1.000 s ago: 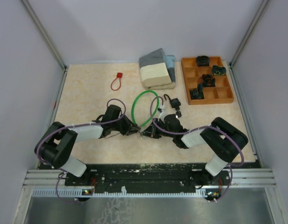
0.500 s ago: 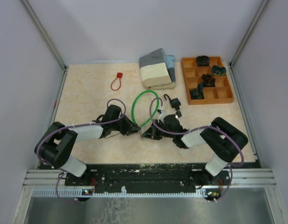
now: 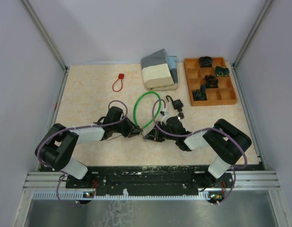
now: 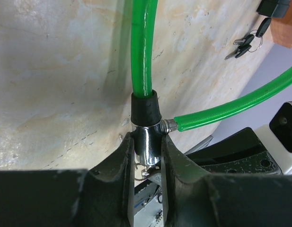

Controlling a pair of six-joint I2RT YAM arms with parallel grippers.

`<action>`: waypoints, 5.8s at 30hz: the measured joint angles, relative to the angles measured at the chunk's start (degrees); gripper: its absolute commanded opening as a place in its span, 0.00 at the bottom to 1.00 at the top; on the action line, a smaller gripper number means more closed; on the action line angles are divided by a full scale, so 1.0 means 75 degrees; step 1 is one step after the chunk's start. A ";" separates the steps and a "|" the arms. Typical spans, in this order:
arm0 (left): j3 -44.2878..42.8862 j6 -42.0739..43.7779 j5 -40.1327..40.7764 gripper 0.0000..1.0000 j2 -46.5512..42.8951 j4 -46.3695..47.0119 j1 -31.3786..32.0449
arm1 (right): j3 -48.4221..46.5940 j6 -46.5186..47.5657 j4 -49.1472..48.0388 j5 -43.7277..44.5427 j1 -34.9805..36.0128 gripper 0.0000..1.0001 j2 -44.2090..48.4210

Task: Unlock with the key
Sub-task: Unlock the lock.

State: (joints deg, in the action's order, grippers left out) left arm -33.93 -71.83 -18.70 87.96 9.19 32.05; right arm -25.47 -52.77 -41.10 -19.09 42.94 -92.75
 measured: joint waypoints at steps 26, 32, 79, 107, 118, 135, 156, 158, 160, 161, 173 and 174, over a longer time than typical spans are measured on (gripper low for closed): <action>0.0131 -0.0099 0.0047 0.00 0.0000 0.0259 0.0070 | 0.0050 -0.0277 -0.0510 -0.0038 -0.0003 0.00 -0.0207; 0.0245 -0.0143 0.0152 0.00 0.0000 0.0385 0.0096 | 0.0099 -0.0557 -0.0968 -0.0187 -0.0055 0.00 -0.0551; 0.0764 -0.1853 0.2279 0.03 -0.0122 0.1408 0.1166 | 0.0597 0.0504 -0.3276 0.0970 0.0105 0.00 -0.1212; 0.2355 -0.1580 0.1233 0.79 -0.2608 0.2052 0.0589 | 0.0796 -0.0796 -0.4062 0.0519 -0.0586 0.00 -0.1148; 0.2177 -0.1725 0.0440 0.67 -0.0259 0.4130 -0.0009 | 0.0796 -0.1279 -0.4062 0.0233 -0.0595 0.00 -0.1148; 0.2025 -0.2675 -0.0533 0.04 0.2667 0.8489 -0.0216 | 0.0796 -0.1527 -0.3946 0.0149 -0.0597 0.00 -0.1148; 0.2535 -0.2891 0.0842 0.00 0.2973 0.9926 0.0603 | 0.0787 -0.2165 -0.4103 -0.0032 -0.0600 0.00 -0.1294; 0.2570 -0.2836 0.0863 0.00 0.2973 0.9929 0.0621 | 0.0781 -0.2095 -0.3966 -0.0102 -0.0603 0.05 -0.1239; 0.2597 -0.2783 0.0816 0.00 0.2973 0.9976 0.0629 | 0.0775 -0.1886 -0.3780 -0.0251 -0.0638 0.17 -0.1110; 0.2597 -0.2766 0.0761 0.00 0.2973 0.9999 0.0627 | 0.0769 -0.1734 -0.3678 -0.0306 -0.0664 0.23 -0.1008; 0.2588 -0.2530 -0.0277 0.00 0.3398 1.0293 0.0577 | 0.0125 0.2906 -0.0192 -0.0469 -0.0749 0.44 0.2334; 0.2585 -0.2465 -0.0338 0.00 0.3392 1.0296 0.0548 | 0.0125 0.3465 0.0108 -0.0446 -0.0734 0.45 0.2597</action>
State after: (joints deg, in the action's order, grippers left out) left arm -14.55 -90.32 -21.23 113.40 86.41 36.16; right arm -24.53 -26.79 -40.29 -22.44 37.43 -73.28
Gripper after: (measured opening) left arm 0.323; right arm 0.442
